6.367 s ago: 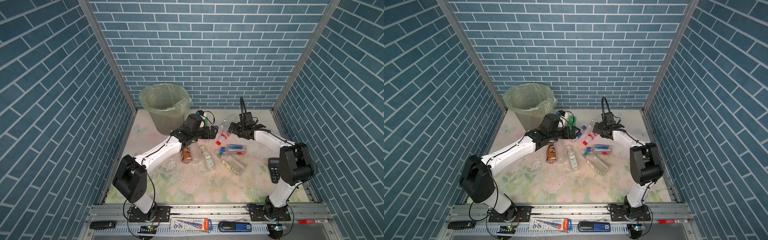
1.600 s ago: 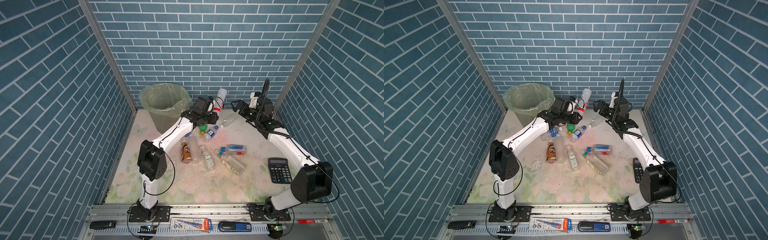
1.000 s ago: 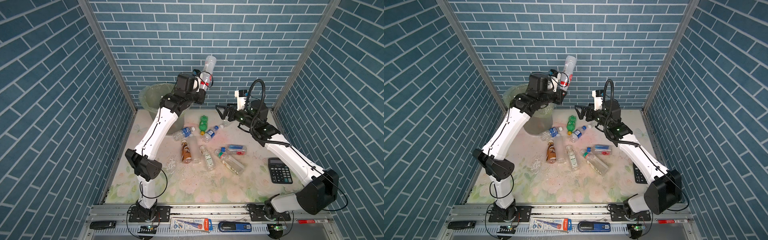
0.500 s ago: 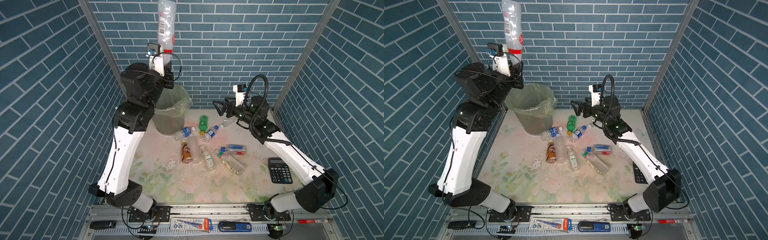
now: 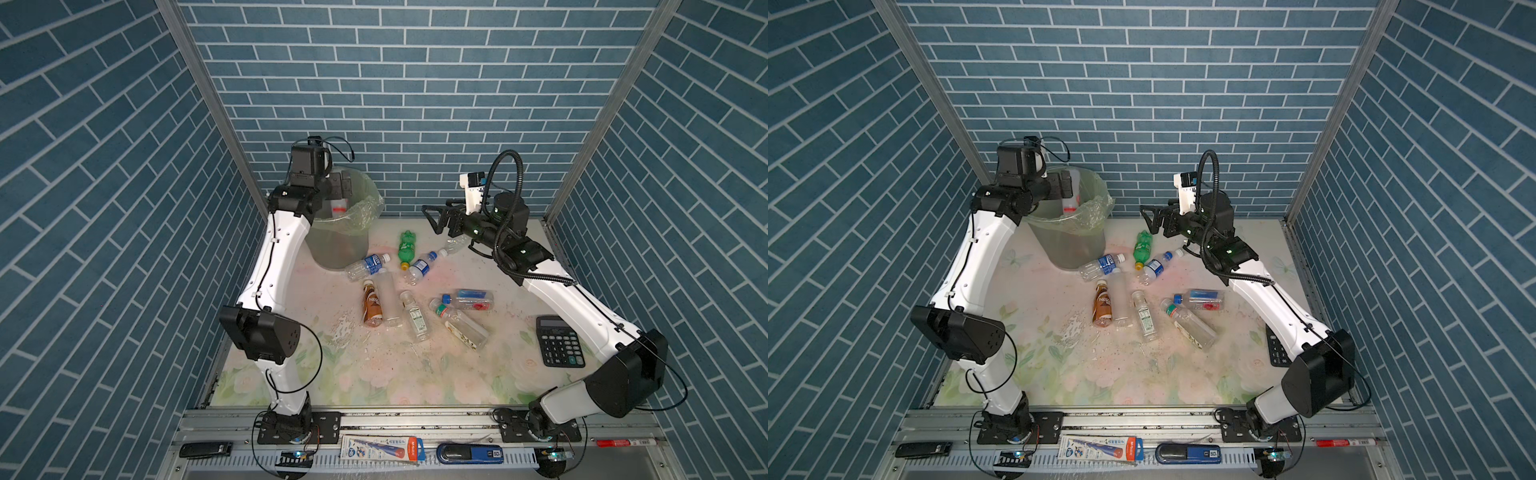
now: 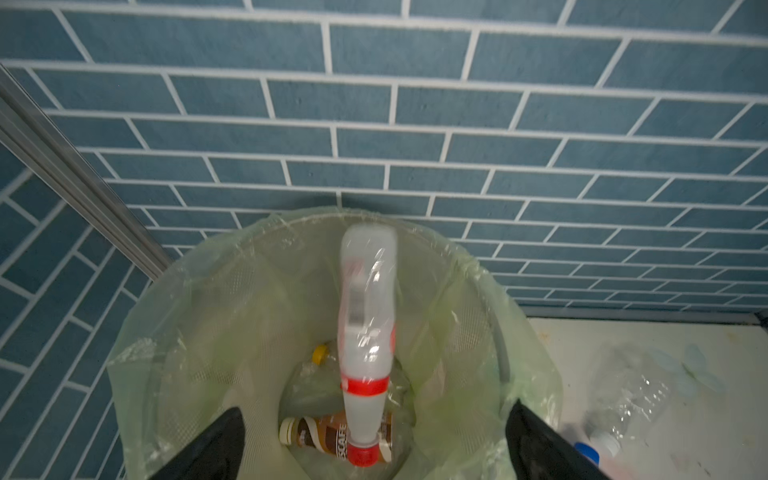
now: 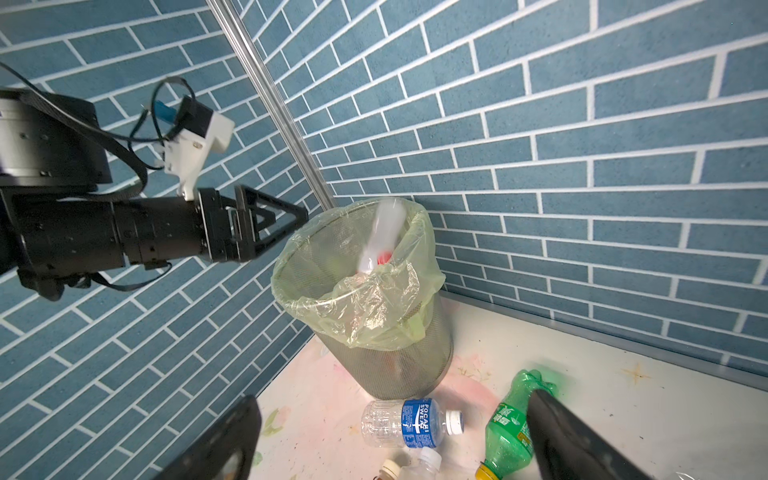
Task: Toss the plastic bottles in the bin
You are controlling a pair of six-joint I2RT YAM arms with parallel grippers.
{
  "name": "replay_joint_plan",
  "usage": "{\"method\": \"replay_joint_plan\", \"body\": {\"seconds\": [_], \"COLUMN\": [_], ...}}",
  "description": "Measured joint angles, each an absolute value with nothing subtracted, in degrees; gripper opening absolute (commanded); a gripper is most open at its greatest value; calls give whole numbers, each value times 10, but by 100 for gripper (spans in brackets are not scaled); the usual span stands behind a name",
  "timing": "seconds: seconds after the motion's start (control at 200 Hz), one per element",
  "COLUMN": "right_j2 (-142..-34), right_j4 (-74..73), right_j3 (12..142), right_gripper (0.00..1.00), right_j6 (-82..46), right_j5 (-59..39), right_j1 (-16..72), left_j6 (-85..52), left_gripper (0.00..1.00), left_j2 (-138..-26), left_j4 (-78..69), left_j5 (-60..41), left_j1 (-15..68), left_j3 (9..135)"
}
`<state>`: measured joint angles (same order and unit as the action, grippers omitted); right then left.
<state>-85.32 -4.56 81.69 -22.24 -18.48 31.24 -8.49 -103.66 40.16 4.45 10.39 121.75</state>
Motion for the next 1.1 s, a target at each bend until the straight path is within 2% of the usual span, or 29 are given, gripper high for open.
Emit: {"method": "replay_joint_plan", "body": {"seconds": [0.31, 0.695, 0.9, 1.1], "right_j2": [-856, -857, -857, -851], "right_j4": [-46, -43, -22, 51], "right_j3": [820, 820, 820, 820], "right_gripper": [99, 99, 99, 99], "right_j6": [-222, -222, -222, -222], "right_j5": [-180, -176, -156, -90], "right_j1": [314, 315, 315, 310], "left_j6": [-109, -120, -110, -107], "left_gripper": [99, 99, 99, 99], "left_j2": [-931, -945, -945, -944], "left_j4": [356, 353, 353, 338], "left_j5": [27, 5, 4, 3], "left_j1": [107, 113, 176, 248], "left_j3": [1207, 1203, 1200, 1143]}}
